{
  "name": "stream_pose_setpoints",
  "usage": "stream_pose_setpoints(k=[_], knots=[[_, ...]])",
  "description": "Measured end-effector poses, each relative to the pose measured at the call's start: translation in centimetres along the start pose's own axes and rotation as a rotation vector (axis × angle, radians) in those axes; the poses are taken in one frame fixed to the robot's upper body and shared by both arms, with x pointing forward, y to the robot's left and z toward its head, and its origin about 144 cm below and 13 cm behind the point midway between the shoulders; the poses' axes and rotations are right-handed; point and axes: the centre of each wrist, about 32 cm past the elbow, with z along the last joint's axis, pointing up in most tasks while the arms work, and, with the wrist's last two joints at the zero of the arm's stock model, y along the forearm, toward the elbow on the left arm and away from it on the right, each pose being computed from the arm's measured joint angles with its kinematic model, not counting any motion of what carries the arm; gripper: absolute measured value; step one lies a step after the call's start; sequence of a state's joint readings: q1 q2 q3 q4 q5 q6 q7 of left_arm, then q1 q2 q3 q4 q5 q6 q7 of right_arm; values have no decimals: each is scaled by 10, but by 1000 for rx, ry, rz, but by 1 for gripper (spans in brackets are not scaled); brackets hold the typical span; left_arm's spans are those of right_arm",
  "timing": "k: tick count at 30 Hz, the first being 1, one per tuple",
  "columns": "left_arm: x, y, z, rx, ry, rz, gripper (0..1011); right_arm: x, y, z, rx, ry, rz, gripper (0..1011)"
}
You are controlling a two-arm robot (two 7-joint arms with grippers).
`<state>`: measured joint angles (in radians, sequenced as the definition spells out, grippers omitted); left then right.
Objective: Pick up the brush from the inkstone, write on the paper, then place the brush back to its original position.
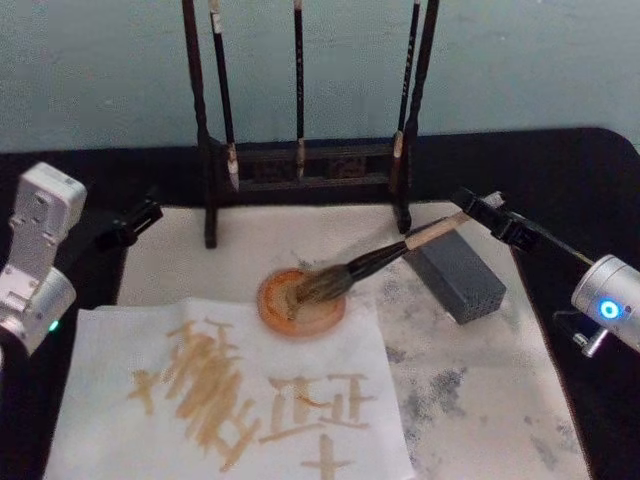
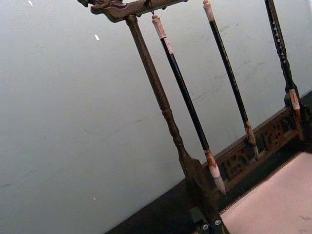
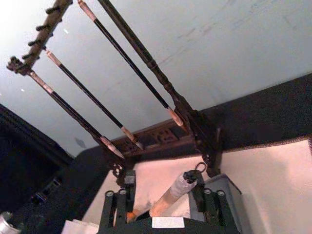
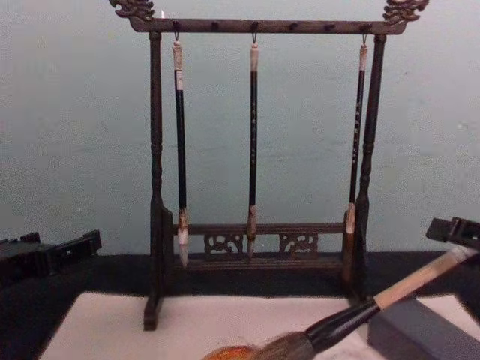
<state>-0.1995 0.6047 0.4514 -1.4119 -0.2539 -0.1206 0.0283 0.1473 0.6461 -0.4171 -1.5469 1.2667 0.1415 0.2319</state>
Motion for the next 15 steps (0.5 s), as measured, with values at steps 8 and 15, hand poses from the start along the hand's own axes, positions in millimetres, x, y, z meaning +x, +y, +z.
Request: stream_pose_setpoints(k=[8, 15], knots=[[0, 0, 0, 0, 0, 0, 1002, -4, -2, 7, -44, -81, -26, 933], [0, 0, 0, 0, 0, 0, 1002, -7, -4, 12, -76, -146, -52, 1008]])
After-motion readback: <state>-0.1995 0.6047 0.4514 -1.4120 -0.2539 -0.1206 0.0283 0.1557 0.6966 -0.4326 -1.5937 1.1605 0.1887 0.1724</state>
